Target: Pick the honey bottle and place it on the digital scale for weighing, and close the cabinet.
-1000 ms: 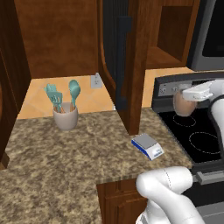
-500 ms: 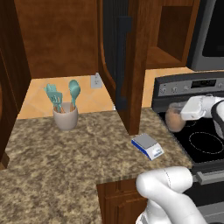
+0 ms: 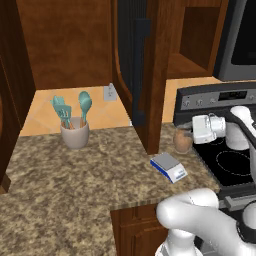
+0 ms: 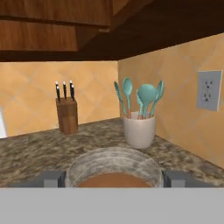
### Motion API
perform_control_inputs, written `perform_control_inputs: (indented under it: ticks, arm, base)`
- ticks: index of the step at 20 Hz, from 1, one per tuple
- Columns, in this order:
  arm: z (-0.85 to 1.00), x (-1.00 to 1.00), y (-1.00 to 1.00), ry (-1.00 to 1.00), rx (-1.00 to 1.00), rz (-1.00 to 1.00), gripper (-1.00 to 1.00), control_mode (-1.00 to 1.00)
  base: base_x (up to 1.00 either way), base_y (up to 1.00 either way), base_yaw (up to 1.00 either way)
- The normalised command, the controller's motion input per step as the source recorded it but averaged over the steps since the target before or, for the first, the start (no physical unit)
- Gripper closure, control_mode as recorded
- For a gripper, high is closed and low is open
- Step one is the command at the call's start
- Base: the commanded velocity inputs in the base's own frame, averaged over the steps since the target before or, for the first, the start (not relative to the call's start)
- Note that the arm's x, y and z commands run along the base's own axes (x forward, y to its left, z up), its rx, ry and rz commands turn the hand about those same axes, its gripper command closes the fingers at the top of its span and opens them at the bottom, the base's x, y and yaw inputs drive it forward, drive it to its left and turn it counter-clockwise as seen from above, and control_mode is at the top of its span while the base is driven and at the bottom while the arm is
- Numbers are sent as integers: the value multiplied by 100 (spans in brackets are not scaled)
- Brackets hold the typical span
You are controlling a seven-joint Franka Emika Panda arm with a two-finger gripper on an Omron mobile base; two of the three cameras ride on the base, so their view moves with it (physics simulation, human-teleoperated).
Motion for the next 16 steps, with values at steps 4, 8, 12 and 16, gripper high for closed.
perform_control_inputs:
  ticks: [4, 8, 12, 16]
  arm:
    - [-51, 39, 16, -2, 0, 20, 100, -100]
    - [-40, 41, 42, 0, -1, 6, 100, -100]
    - [-33, 34, 44, 0, -2, 0, 100, -100]
    - [-32, 7, 11, 0, 0, 0, 100, -100]
  base:
    - [0, 0, 0]
    - [0, 0, 0]
    - [0, 0, 0]
    - [0, 0, 0]
